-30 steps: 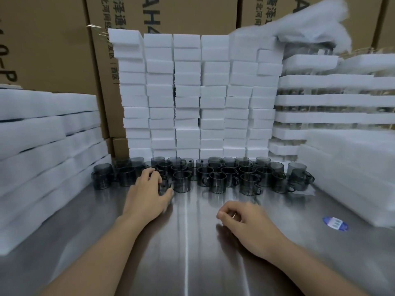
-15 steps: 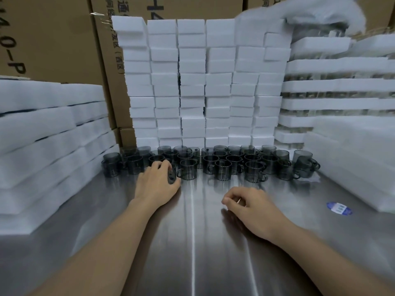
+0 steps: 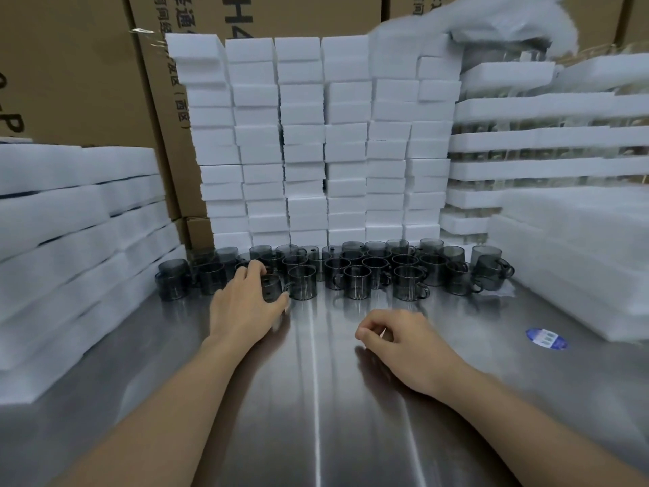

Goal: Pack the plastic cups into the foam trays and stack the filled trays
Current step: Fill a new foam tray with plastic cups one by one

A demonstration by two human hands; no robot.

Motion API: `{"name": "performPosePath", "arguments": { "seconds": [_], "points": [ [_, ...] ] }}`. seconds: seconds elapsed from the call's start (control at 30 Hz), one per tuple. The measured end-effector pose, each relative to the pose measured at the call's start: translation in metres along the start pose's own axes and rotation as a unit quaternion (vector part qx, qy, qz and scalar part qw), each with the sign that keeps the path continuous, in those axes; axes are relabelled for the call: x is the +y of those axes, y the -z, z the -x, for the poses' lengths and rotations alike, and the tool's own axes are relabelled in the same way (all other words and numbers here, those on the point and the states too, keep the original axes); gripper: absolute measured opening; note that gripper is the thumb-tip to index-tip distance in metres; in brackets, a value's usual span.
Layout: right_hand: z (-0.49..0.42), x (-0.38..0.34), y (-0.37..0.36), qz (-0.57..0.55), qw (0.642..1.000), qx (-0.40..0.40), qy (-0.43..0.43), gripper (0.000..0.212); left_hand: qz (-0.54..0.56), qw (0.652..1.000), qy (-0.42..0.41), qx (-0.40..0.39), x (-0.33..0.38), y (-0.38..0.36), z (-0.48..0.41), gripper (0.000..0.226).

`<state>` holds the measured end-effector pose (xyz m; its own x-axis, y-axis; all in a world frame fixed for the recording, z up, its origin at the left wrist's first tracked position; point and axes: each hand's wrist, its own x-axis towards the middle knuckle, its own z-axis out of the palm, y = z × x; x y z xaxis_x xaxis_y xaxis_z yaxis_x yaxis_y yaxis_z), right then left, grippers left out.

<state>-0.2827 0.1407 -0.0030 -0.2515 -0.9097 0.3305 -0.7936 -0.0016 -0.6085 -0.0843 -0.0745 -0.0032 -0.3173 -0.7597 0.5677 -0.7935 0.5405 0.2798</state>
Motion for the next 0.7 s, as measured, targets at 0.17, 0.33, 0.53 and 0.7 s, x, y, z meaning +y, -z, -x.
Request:
{"name": "performPosePath", "arguments": {
  "seconds": [0.17, 0.33, 0.53, 0.7],
  "points": [
    [0.0, 0.001, -0.001, 0.0, 1.0, 0.002, -0.005, 0.016, 0.064, 0.997, -0.003, 0.051, 0.0, 0.003, 0.0, 0.066],
    [0.0, 0.001, -0.002, 0.0, 1.0, 0.006, -0.006, 0.016, 0.198, 0.964, -0.081, 0.159, 0.014, 0.006, 0.002, 0.066],
    [0.003, -0.003, 0.004, 0.043, 0.999, 0.007, 0.009, 0.012, 0.24, 0.944, -0.182, 0.137, 0.05, 0.008, 0.016, 0.062],
    [-0.002, 0.014, 0.063, 0.237, 0.945, 0.226, 0.002, 0.035, 0.214, 0.95, -0.228, -0.005, 0.075, 0.002, 0.029, 0.071]
  ]
}}
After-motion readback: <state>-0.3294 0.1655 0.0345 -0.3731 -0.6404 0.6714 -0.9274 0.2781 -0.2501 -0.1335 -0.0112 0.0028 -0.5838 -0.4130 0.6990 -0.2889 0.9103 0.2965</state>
